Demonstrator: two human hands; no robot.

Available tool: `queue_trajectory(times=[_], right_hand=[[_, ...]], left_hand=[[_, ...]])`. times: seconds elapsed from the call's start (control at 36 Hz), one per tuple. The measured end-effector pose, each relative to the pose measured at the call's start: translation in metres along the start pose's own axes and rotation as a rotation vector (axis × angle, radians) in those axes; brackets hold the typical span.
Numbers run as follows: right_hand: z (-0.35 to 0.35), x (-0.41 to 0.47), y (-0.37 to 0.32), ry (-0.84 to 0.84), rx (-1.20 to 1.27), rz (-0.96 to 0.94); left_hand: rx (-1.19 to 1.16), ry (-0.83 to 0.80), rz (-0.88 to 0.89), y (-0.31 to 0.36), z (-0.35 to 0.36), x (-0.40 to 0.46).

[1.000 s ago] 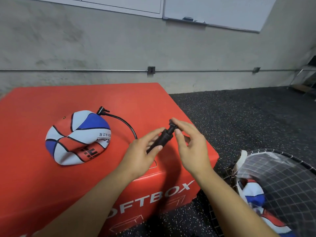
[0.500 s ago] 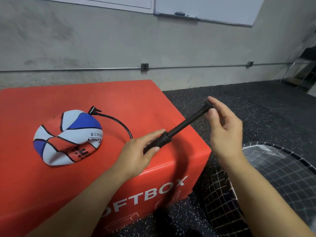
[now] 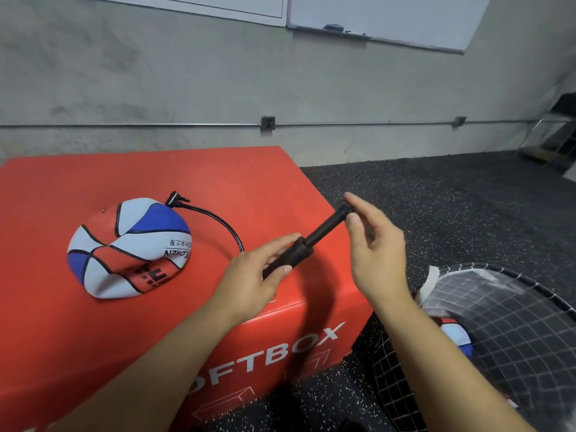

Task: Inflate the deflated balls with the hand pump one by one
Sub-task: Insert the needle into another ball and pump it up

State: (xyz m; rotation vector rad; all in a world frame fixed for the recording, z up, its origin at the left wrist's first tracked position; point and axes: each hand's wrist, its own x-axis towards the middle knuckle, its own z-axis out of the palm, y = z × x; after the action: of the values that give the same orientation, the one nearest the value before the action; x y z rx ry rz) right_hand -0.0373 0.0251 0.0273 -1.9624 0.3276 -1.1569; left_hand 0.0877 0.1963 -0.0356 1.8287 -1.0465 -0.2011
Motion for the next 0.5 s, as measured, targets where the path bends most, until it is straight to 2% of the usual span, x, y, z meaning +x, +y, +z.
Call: queue_trajectory(times=[0.28, 0.5], right_hand=[[0.035, -0.022, 0.010, -0.168, 0.022, -0.009], [0.021, -0.019, 0.014, -0.220, 0.000, 0.000]], left_hand=[[-0.080, 0.051, 0.006, -0.002, -0.004, 0.002], [-0.063, 0.029, 0.010, 0.002, -0.004, 0.001]])
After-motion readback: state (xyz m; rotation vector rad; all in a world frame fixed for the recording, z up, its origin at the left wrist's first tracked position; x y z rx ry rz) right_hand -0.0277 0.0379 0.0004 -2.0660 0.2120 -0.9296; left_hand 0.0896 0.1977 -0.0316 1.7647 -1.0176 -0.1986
